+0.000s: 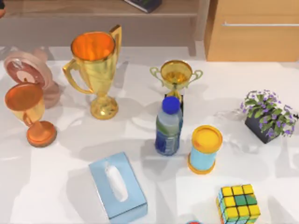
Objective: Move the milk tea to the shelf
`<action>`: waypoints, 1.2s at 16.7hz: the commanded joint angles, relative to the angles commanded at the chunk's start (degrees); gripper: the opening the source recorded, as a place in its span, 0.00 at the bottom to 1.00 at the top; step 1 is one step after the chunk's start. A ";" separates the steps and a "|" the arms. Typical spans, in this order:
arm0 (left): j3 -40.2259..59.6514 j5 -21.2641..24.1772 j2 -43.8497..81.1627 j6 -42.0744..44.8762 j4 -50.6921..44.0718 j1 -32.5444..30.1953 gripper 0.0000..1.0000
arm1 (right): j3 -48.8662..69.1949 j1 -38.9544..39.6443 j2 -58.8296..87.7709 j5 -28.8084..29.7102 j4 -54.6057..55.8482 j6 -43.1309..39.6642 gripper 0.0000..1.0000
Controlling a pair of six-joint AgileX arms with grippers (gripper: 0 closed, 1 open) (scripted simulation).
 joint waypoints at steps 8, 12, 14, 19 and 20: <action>13.32 -17.42 2.02 0.41 -20.02 -14.88 0.00 | 0.00 0.00 0.00 0.00 0.00 0.00 1.00; 17.83 -23.36 2.41 0.92 -26.15 -19.50 0.00 | 0.00 0.00 0.00 0.00 0.00 0.00 1.00; 19.02 -24.77 2.23 1.04 -27.44 -20.49 0.00 | 0.00 0.00 0.00 0.00 0.00 0.00 1.00; 19.03 -24.89 2.18 1.13 -27.53 -20.35 0.00 | 0.00 0.00 0.00 0.00 0.00 0.00 1.00; 19.16 -24.89 2.36 1.14 -27.42 -20.35 0.00 | 0.00 0.00 0.00 0.00 0.00 0.00 1.00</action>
